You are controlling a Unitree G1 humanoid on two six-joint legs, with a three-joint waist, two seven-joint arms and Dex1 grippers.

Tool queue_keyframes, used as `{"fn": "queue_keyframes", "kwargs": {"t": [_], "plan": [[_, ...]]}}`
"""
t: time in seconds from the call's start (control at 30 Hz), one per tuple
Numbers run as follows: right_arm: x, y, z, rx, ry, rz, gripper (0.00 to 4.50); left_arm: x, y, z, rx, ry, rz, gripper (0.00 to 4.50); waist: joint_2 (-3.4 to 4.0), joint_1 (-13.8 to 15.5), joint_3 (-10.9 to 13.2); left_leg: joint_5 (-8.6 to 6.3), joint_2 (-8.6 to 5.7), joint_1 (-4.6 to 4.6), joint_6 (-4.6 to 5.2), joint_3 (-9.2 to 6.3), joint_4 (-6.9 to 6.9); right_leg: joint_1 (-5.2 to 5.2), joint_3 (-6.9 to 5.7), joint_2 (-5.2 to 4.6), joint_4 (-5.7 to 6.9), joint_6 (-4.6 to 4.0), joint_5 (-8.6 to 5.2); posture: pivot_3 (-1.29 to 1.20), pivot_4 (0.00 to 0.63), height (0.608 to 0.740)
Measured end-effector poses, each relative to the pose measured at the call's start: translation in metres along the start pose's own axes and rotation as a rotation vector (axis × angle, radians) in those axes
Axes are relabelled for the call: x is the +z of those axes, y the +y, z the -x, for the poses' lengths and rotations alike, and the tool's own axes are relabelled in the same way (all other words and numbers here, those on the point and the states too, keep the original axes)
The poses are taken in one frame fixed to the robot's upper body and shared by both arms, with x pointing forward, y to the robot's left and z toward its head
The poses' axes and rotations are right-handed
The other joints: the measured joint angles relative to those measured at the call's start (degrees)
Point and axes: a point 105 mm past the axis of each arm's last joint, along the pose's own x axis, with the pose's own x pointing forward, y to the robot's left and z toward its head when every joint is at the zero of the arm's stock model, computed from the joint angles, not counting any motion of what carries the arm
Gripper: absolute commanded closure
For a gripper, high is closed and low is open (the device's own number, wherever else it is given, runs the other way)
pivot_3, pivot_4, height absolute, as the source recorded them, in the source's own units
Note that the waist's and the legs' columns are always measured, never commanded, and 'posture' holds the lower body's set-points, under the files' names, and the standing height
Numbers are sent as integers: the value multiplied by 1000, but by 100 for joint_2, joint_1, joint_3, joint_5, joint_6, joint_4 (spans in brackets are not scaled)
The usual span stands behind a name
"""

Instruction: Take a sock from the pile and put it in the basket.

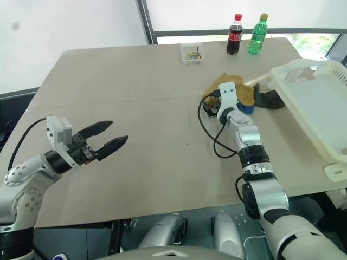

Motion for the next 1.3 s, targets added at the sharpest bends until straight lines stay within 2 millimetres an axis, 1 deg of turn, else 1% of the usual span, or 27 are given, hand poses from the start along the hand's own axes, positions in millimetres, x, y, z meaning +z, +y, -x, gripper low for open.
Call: {"fn": "queue_keyframes", "kwargs": {"t": [0.13,0.23,0.3,0.4,0.5,0.57,0.63,0.67,0.7,0.87,0.97,1.03,1.07,1.17,1.3], "plan": [[10,3,3,18,-14,-18,0,0,-2,1,-1,2,-8,78,1,-8,0,0,0,0,0,0,-1,-1,2,0,1,0,0,0,150,740],[8,4,2,20,-4,-32,0,2,-3,0,-4,-2,-16,78,1,-8,0,0,0,0,0,0,-1,-1,2,0,1,0,0,0,150,740],[3,7,-1,26,22,-58,0,4,-3,-1,-6,-8,-23,78,2,-11,1,0,0,0,0,1,-2,-1,3,1,1,0,0,0,150,740],[2,9,-5,32,34,-73,0,4,-3,-1,-5,-10,-26,78,4,-10,2,0,0,0,0,1,-3,-1,3,1,1,0,0,0,150,740],[6,8,-7,30,21,-91,873,4,-3,-1,-4,-10,-26,0,4,-9,2,0,0,0,0,2,-3,-1,3,0,0,0,0,0,150,740],[8,9,-8,32,11,-95,1729,4,-3,-1,-2,-9,-26,0,5,-11,3,0,0,0,0,2,-3,-1,3,0,0,0,0,0,150,740],[10,9,-8,32,-1,-93,2950,3,-3,1,4,-4,-23,0,5,-14,3,0,0,0,0,2,-4,-1,4,1,0,0,0,0,150,740],[11,9,-8,32,-3,-93,3392,2,-3,1,6,-2,-22,0,5,-14,3,0,0,0,0,2,-4,-1,4,1,1,0,0,0,150,740],[11,9,-8,33,-3,-93,3738,2,-3,1,7,-1,-21,0,5,-13,3,0,0,0,0,2,-4,-1,4,1,1,0,0,0,150,740],[15,14,-7,47,-13,-91,3738,5,-4,1,8,-7,-34,0,5,-12,3,0,0,0,0,2,-4,-1,4,0,0,0,0,0,150,740],[14,14,-7,46,-10,-92,3738,4,-5,1,9,-4,-32,0,6,-10,3,0,0,0,0,2,-4,-1,3,0,0,0,0,0,150,740],[13,14,-6,45,-8,-94,4274,4,-5,2,10,-3,-32,0,6,-12,3,0,0,0,0,2,-4,-1,4,1,1,0,0,0,150,740],[13,13,-6,44,-9,-95,4471,4,-4,2,10,-3,-32,0,6,-13,3,0,0,0,0,2,-5,-2,4,1,1,0,0,0,150,740],[13,15,-7,49,-10,-100,4471,4,-4,2,11,-3,-32,0,6,-14,4,0,0,0,0,2,-5,-2,4,1,0,0,0,0,150,740],[12,21,-8,68,-9,-116,4471,3,-4,2,13,-1,-31,0,7,-14,4,0,0,0,0,2,-5,-2,4,1,0,0,0,0,150,740]]}}
